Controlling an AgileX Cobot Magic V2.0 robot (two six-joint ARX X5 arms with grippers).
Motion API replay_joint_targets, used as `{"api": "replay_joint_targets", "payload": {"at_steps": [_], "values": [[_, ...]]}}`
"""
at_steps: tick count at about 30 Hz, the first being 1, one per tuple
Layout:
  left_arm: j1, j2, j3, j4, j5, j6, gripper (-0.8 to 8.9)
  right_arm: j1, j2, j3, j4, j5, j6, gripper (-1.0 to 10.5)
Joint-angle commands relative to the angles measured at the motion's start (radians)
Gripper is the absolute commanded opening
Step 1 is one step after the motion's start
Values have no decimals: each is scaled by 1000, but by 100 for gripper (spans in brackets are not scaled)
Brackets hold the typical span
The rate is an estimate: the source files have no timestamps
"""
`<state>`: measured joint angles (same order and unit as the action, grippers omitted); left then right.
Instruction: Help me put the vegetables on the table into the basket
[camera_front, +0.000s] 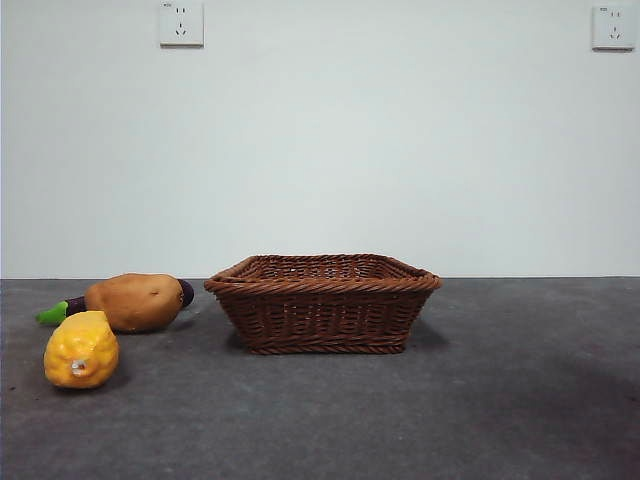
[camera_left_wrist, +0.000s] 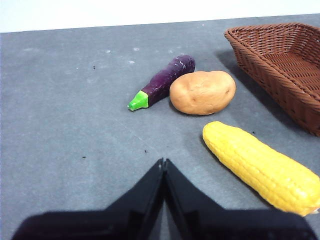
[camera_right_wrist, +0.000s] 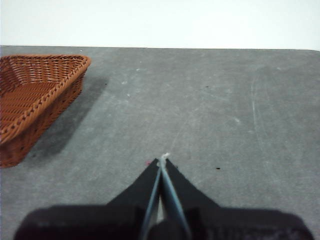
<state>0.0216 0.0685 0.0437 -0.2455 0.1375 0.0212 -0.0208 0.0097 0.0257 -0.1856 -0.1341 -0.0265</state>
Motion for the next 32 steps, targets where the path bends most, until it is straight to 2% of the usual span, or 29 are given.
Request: {"api": "replay_joint_targets", "payload": {"at_steps": [1, 5, 12, 13, 16, 18, 21, 24, 28, 30, 32], "values": [[2, 0, -10, 8, 0, -60, -4, 0, -1, -7, 1, -8, 70, 0], [2, 0, -10, 8, 0, -72, -4, 0, -1, -6, 1, -7, 137, 1], [2, 4, -10, 8, 0, -81, -5, 0, -1, -4, 4, -5, 166, -4], [2, 4, -9, 8, 0, -89, -6, 0, -1, -3, 2, -8, 188, -6], [2, 4, 18, -19, 4, -148, -6, 0, -1, 9, -3, -9, 321, -9], [2, 4, 52, -42, 4, -160, -6, 0, -1, 30, -8, -22, 365, -9], [2, 10, 121, -79, 13, -160, -6, 0, 2, 84, -14, -59, 379, -9], [2, 34, 194, -82, 37, -201, -6, 0, 17, 163, -37, -104, 387, -10], [2, 97, 300, -87, 53, -230, -6, 0, 70, 294, -107, -122, 386, -10], [2, 141, 360, -120, 56, -230, -6, 0, 109, 364, -149, -127, 377, -9], [2, 193, 430, -177, 84, -219, -6, 0, 160, 445, -209, -138, 333, -9]]}}
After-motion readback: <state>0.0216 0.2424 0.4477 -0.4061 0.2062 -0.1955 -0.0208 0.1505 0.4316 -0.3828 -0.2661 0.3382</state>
